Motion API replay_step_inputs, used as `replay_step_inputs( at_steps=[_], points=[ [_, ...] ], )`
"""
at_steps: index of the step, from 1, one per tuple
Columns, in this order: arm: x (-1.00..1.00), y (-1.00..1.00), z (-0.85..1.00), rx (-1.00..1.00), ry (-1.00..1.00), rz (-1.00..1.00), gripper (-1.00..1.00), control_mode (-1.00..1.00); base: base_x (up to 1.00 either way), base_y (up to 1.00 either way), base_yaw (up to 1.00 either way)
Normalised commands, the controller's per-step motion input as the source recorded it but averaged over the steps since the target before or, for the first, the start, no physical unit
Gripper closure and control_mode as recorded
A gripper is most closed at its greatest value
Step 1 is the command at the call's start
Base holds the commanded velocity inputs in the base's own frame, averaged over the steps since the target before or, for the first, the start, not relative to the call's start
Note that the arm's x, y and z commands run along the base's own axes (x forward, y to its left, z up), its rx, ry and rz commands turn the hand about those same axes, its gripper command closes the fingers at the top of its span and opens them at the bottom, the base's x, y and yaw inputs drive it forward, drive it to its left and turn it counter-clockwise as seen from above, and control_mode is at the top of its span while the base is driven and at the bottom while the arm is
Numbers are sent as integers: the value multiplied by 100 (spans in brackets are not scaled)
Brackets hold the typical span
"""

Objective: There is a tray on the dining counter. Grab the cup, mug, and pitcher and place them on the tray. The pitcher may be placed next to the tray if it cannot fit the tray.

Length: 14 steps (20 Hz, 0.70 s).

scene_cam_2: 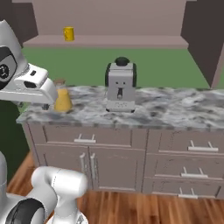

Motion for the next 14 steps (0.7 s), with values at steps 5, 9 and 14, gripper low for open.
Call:
replay_step_inputs(
  at_steps=[5,9,14],
  points=[
    [0,0,0,0,0,0,-100,100,100,2,9],
    [0,0,0,0,0,0,-100,100,99,0,12],
    [0,0,0,0,0,0,-100,100,80,0,12]
  ],
)
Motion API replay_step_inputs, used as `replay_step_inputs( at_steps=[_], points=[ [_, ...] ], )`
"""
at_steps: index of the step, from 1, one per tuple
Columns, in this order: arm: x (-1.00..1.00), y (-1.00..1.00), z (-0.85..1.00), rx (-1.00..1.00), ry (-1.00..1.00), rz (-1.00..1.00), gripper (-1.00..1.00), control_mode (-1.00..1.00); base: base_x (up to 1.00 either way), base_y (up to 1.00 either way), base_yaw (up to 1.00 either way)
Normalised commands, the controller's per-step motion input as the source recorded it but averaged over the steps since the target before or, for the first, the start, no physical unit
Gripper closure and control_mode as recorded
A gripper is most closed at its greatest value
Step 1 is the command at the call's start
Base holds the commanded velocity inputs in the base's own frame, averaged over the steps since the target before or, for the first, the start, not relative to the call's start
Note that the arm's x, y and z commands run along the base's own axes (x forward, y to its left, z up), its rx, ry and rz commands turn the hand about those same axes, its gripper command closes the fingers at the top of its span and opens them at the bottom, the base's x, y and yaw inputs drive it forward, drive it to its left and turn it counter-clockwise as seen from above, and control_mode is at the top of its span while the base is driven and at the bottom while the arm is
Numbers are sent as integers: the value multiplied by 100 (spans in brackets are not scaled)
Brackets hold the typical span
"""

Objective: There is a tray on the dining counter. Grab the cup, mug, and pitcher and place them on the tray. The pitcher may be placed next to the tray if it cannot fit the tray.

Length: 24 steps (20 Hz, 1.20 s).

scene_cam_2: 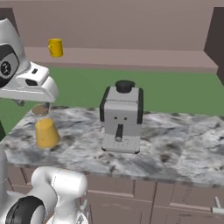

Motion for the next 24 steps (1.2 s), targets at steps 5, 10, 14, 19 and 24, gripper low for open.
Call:
replay_step_inputs(
  at_steps=[5,10,14,19,24],
  points=[
    [0,0,0,0,0,0,-100,100,61,0,10],
    [0,0,0,0,0,0,-100,100,44,0,5],
    [0,0,0,0,0,0,-100,100,1,0,0],
    [0,10,1,0,-5,3,-100,-100,0,0,0],
    [0,24,24,0,-23,10,-100,-100,0,0,0]
  ],
)
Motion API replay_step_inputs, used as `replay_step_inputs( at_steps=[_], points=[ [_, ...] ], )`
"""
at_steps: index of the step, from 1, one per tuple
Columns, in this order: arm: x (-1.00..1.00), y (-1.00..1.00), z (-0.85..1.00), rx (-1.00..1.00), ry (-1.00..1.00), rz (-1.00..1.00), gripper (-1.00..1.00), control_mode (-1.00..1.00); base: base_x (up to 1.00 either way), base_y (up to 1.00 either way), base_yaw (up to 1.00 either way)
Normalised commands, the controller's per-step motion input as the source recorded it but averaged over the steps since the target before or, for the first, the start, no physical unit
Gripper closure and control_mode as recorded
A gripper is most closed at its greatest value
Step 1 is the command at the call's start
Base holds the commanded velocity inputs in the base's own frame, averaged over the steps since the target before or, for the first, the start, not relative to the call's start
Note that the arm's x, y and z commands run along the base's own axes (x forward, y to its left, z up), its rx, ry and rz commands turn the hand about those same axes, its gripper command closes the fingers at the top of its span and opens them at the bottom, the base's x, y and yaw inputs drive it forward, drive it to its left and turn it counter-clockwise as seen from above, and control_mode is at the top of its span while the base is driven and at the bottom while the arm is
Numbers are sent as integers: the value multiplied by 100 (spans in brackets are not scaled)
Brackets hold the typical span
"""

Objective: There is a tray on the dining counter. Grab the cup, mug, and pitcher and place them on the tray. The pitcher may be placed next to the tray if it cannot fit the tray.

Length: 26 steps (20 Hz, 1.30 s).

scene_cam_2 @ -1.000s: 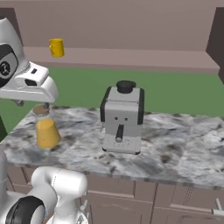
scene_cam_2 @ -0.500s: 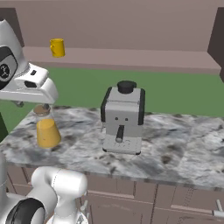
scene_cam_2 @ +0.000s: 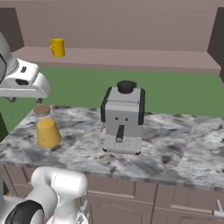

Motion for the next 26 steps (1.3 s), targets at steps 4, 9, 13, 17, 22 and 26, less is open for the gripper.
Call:
replay_step_inputs(
  at_steps=[4,9,13,17,22,26],
  points=[
    [0,15,33,0,-28,6,-100,-100,0,0,0],
    [0,4,37,4,-21,0,-100,-100,0,0,0],
    [0,2,35,13,-11,0,-100,-100,0,0,0],
    [8,9,19,10,-11,0,-100,-100,0,0,0],
    [14,20,16,0,-15,0,-100,-100,0,0,0],
    [30,27,15,0,-10,0,-100,-100,0,0,0]
  ],
)
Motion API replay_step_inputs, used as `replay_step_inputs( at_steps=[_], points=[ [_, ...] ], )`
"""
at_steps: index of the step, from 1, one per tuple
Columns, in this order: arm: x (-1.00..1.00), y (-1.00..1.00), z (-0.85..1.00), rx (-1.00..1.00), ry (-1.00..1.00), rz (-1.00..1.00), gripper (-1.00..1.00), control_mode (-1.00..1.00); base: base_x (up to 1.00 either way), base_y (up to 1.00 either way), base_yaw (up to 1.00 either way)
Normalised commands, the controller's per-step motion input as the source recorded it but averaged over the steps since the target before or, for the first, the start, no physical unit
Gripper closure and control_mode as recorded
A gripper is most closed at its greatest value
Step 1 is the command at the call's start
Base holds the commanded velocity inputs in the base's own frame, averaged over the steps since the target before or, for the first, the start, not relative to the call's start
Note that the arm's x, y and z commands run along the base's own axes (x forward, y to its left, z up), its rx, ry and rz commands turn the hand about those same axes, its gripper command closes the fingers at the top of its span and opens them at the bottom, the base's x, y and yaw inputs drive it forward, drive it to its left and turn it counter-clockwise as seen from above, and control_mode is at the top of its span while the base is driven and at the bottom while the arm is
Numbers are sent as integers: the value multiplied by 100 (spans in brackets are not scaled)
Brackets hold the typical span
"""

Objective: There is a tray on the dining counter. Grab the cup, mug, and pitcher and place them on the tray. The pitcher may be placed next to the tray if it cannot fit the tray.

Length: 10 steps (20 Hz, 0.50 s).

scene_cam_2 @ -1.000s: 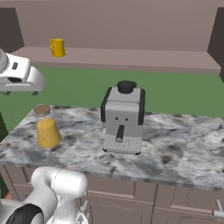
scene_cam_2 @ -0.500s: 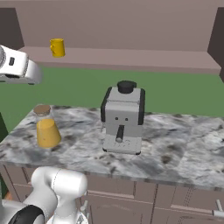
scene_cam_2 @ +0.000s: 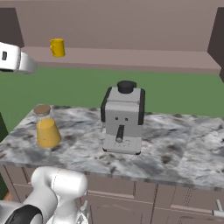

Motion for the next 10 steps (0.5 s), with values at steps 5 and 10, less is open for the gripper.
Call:
replay_step_inputs(
  at_steps=[5,10],
  points=[
    [43,30,1,0,-1,0,-100,-100,0,0,0],
    [59,18,0,0,0,0,-100,-100,0,0,0]
  ],
)
